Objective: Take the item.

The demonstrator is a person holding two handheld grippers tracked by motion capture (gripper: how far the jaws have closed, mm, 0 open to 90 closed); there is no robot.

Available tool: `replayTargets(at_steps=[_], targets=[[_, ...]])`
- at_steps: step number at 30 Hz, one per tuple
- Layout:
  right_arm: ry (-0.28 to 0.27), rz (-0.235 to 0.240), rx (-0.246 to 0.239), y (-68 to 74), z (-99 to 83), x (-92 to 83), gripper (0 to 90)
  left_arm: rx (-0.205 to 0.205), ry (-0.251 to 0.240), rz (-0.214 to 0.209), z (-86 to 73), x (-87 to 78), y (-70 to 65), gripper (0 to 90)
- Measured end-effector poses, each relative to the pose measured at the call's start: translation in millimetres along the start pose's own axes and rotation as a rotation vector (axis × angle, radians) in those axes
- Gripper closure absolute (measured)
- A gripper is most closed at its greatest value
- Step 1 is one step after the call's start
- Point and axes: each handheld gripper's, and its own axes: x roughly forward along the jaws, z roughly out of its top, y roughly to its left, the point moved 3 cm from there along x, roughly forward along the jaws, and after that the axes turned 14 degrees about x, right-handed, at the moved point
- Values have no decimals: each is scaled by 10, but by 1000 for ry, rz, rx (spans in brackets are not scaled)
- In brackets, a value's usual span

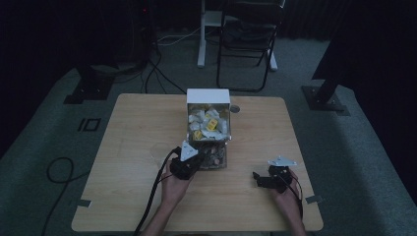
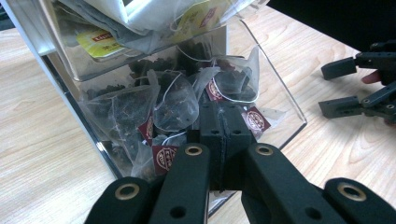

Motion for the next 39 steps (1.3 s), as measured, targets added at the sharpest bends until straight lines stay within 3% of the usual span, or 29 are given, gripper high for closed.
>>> replayTargets(at_steps=[15,26,39], targets=[[0,0,1,1,0,0,132,-9,-32,-22,69,-171,25,900],[0,0,1,1,0,0,133,3,-38,-22,84,-295,51,900],[0,0,1,1,0,0,132,-17,-48,-14,46,-409,127,900]])
